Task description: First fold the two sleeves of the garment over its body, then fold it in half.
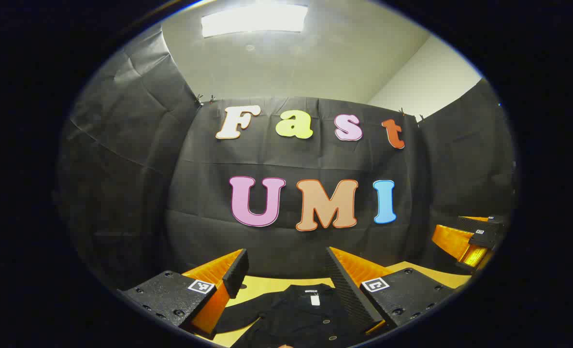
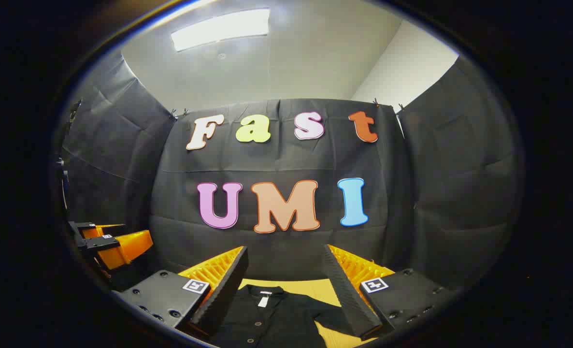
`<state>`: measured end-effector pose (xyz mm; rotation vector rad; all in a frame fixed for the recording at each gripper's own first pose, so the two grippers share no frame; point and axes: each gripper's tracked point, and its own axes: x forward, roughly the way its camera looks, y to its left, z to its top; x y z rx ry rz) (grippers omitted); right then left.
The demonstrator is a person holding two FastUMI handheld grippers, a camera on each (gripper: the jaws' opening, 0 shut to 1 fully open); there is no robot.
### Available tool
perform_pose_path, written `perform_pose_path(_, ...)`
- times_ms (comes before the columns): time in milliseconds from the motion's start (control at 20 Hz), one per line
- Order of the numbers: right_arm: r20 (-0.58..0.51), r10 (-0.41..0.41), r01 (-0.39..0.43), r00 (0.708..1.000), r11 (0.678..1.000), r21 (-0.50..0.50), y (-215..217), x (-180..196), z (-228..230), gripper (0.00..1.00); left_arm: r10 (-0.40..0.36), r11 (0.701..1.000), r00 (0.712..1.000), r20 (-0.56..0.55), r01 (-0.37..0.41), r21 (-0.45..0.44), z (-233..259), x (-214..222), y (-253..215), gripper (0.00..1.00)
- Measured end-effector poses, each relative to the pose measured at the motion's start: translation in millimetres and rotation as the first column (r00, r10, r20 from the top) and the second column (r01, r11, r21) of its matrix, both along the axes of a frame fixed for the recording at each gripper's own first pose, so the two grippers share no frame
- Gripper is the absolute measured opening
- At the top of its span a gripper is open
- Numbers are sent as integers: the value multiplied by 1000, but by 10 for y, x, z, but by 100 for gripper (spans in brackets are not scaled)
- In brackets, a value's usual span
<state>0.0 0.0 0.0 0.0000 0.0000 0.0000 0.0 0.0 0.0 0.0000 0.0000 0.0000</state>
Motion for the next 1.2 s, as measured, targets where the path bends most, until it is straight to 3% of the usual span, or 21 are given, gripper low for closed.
perform_pose_path(450,-6,34,-34,999,999,3,51,66,-35,98,42,998,999,19,-43,46,44,29,113,96)
perform_pose_path(1200,-3,71,-71,997,997,-5,134,66,-41,98,92,995,996,-8,-92,47,-49,-9,343,96)
